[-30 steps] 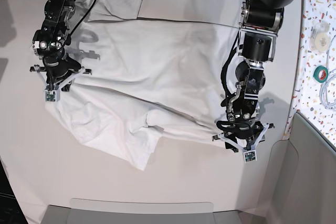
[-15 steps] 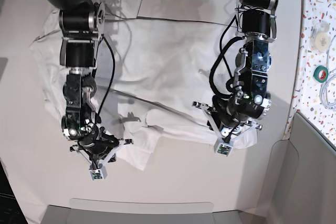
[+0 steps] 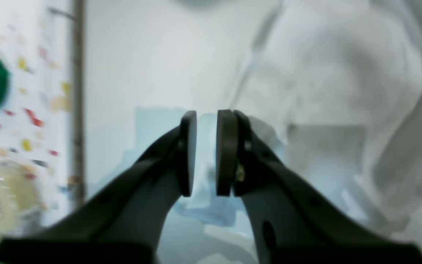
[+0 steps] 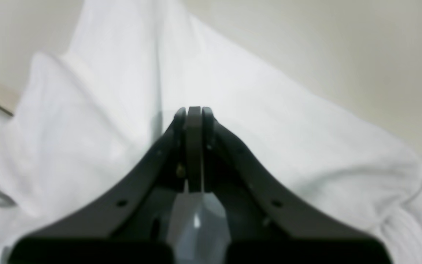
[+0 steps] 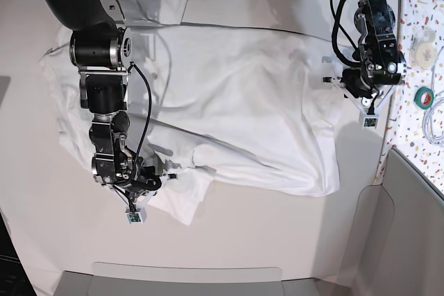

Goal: Layout the t-shirt on the table in an organized manner, then fold the t-shirt properly
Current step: 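Hold the shirt corner with the left gripper and drag the hem with the right gripper, then release the shirt and lift both grippers away from it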

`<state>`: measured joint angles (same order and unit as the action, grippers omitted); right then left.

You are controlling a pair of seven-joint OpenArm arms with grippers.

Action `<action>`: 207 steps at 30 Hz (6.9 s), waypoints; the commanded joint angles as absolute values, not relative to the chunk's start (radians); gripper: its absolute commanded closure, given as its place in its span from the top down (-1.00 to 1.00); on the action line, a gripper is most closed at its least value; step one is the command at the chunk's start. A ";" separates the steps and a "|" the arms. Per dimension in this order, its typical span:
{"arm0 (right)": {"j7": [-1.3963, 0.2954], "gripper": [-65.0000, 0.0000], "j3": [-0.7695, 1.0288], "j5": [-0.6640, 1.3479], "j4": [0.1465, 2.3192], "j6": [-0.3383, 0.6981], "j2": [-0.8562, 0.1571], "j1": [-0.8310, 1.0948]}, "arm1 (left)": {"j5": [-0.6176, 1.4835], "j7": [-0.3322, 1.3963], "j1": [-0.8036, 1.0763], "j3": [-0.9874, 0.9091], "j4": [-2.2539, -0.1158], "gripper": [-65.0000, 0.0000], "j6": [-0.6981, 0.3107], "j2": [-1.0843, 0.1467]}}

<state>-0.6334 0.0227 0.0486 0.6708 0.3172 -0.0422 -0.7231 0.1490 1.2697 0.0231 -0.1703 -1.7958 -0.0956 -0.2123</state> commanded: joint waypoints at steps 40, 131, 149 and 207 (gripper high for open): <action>-0.441 -1.00 0.036 0.143 0.568 0.239 -0.197 -0.776 | 0.151 1.076 0.245 -0.170 -1.796 -0.74 -0.094 -0.166; -0.338 -1.00 0.035 -0.068 0.338 0.237 -0.203 -0.960 | 0.153 1.067 0.272 -0.170 -1.794 -0.74 -0.094 -0.154; -0.591 -1.00 0.036 0.487 1.138 0.237 -0.323 -0.599 | 0.151 1.179 0.087 -0.170 -1.828 -0.40 -0.094 -0.153; -1.027 -0.71 0.851 1.020 1.936 0.246 -0.110 0.351 | 0.699 1.250 0.272 -0.768 -2.055 -0.17 -0.139 -0.209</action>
